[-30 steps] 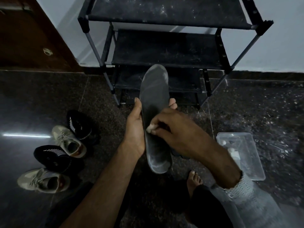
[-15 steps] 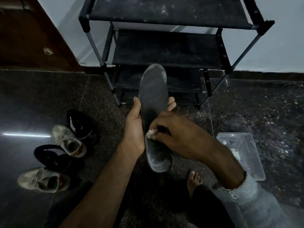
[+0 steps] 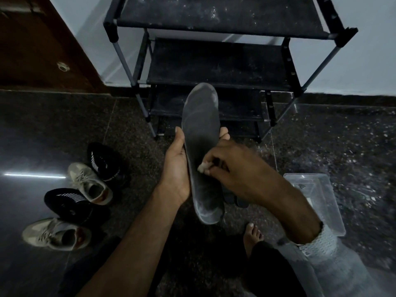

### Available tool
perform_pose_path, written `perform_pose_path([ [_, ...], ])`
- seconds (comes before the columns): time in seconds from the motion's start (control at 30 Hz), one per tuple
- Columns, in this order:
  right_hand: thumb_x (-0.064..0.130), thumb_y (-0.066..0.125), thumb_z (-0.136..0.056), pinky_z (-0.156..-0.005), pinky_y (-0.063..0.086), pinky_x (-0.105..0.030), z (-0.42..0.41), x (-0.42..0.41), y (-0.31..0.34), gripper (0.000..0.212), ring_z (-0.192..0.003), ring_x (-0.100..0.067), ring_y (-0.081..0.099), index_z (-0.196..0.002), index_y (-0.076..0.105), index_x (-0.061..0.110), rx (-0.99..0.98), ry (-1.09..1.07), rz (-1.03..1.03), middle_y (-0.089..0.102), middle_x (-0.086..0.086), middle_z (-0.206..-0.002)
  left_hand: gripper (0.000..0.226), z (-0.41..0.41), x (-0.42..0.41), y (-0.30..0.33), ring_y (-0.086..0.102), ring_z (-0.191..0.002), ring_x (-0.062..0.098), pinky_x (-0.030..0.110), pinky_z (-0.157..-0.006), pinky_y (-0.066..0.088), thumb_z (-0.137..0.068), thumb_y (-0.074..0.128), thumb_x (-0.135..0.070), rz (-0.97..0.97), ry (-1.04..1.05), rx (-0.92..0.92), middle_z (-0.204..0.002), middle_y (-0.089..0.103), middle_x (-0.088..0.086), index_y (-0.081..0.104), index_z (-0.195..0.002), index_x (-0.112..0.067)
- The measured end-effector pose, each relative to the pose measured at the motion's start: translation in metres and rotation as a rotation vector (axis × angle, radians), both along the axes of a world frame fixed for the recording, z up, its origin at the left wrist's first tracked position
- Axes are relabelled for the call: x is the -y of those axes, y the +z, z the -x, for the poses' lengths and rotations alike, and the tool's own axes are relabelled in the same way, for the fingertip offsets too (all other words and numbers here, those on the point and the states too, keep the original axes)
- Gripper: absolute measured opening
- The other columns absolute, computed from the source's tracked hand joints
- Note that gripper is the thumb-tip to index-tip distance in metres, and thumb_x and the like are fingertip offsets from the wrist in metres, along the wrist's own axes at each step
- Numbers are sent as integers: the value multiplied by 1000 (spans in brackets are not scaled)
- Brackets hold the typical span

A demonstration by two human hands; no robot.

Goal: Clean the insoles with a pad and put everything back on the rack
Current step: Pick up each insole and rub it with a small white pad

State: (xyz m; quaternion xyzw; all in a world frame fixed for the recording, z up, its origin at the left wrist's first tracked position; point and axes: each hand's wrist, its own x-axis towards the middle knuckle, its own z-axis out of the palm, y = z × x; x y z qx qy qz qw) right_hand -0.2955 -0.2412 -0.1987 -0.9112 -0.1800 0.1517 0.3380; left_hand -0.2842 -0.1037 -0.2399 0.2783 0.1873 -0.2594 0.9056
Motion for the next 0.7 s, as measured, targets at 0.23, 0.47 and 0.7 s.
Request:
perform_pose_path([
  [0.23, 19, 61, -94, -77, 44, -24, -3, -3, -6, 8, -104, -14, 55, -98, 66, 15, 213, -304, 24, 49, 5, -102, 77, 3, 5, 1, 73, -89, 22, 36, -83, 56, -99, 21, -58, -37, 6, 56, -98, 75, 11, 80, -85, -10],
  [0.47, 24, 65, -91, -83, 48, -35, 3, 1, 7, 9, -92, -10, 54, -97, 68, 18, -62, 83, 15, 58, 3, -100, 76, -3, -1, -5, 51, -129, 29, 43, -110, 36, -95, 25, -64, 6, 36, 21, -134, 58, 17, 67, -117, -4],
  [0.7, 19, 62, -92, -82, 51, -40, -2, -5, -6, 9, -101, -22, 58, -95, 66, 13, 202, -235, -25, 55, -4, -106, 76, 0, 3, 0, 72, -93, 25, 41, -85, 55, -98, 23, -59, -50, 43, 47, -102, 74, 13, 79, -90, -9],
])
